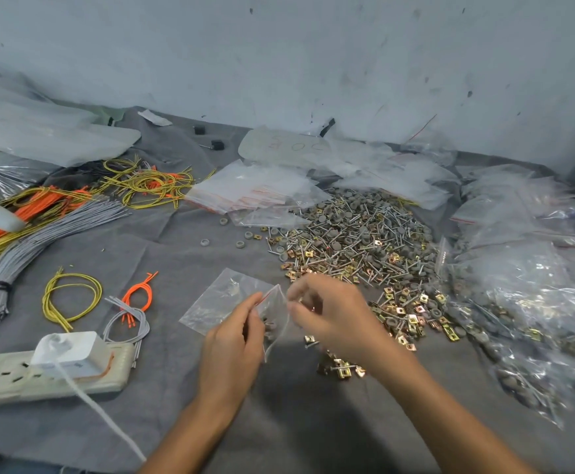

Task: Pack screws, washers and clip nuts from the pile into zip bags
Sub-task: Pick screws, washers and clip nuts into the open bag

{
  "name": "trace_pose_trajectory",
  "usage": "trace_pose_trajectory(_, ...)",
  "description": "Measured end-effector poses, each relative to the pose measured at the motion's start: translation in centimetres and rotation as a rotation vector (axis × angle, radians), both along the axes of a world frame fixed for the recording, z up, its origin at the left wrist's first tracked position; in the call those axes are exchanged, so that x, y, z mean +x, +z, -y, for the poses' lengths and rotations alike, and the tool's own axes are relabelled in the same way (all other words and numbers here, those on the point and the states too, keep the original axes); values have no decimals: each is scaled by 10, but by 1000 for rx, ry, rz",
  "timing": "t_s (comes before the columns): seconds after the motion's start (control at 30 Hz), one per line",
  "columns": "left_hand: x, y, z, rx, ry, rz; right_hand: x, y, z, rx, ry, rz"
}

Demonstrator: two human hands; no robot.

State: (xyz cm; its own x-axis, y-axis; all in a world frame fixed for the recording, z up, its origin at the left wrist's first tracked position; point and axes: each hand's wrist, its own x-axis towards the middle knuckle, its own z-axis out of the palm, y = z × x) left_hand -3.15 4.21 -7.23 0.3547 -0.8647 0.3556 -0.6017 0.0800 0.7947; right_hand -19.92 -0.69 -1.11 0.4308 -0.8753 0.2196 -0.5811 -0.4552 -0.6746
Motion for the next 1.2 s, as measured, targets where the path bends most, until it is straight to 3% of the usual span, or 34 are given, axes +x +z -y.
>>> trace_pose_trajectory(0.2, 0, -2, -1, -33, 8, 70, 22, -28, -21, -114, -4, -308)
trace_pose_trajectory(0.4, 0, -4, 0, -5, 9, 58, 4, -29, -40, -94, -40, -102)
trace_pose_trajectory(0.47, -1, -4, 0, -12, 10, 48, -16, -29, -40, -79, -86, -112)
trace_pose_trajectory(0.7, 0, -4, -1, 5, -9, 18, -70, -17, 16, -31, -262, -451)
trace_pose_trajectory(1.03, 0, -3, 0, -26, -7, 25, -66, -10, 36, -39, -95, -724)
trace_pose_trajectory(1.2, 0, 0, -2, -20, -15, 19, -66, -16, 37, -6, -32, -711)
